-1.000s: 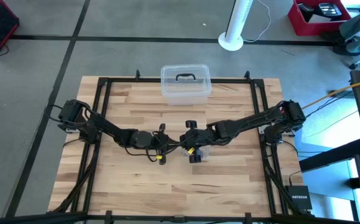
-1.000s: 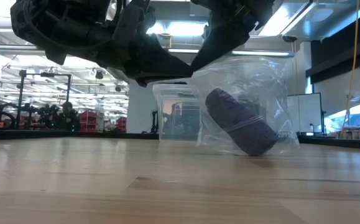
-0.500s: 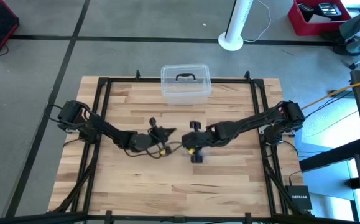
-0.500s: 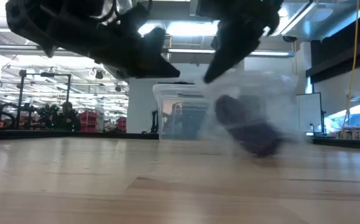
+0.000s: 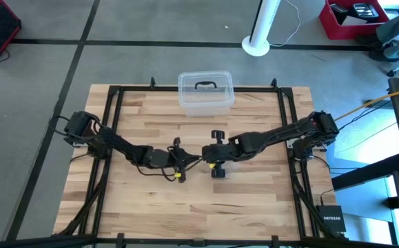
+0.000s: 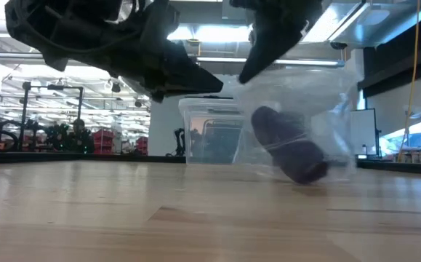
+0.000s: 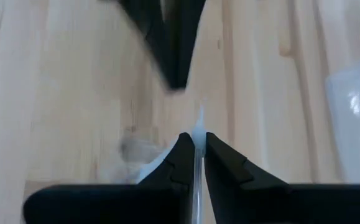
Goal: Roll bandage
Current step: Close the transparent zip bag
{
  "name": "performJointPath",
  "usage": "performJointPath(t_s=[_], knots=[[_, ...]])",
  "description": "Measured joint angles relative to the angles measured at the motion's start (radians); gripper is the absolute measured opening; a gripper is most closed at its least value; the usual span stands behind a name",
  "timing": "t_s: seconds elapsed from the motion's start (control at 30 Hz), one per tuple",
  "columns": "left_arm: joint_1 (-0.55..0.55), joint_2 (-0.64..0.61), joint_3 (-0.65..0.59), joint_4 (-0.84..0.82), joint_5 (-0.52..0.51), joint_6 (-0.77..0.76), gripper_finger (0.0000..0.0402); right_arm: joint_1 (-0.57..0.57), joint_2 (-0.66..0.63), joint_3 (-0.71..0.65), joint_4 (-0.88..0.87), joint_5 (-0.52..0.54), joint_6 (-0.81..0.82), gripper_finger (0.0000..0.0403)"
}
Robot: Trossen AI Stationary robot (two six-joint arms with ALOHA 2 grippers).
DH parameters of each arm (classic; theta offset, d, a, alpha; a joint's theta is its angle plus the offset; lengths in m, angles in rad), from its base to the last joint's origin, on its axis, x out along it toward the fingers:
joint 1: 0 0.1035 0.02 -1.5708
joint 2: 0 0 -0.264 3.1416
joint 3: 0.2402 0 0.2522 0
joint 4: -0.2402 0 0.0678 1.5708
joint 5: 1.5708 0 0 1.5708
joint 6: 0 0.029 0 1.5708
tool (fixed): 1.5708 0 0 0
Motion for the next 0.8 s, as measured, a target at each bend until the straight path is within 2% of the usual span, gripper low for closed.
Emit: performJointPath(t_s=[0.13, 0.3, 0.43, 0.63, 0.8], knots=[[0.015, 0.015, 0.000, 0.003, 0.064, -0.060, 0.0048, 0.000, 0.000, 0.031, 0.000, -0.001, -0.015, 0.0032], [0.025, 0.017, 0.000, 0.015, 0.071, -0.057, 0.0111, 0.000, 0.000, 0.043, 0.005, -0.023, -0.029, 0.0032], [0.026, 0.017, 0.000, 0.060, 0.071, -0.016, 0.0145, 0.000, 0.000, 0.043, 0.009, -0.040, -0.029, 0.0032], [0.036, 0.017, 0.000, 0.110, 0.085, 0.044, 0.0161, 0.000, 0.000, 0.043, 0.044, -0.055, -0.031, 0.0032], [0.047, 0.017, 0.003, 0.117, 0.192, 0.050, 0.0156, 0.000, 0.000, 0.043, 0.076, -0.059, -0.034, 0.0032]])
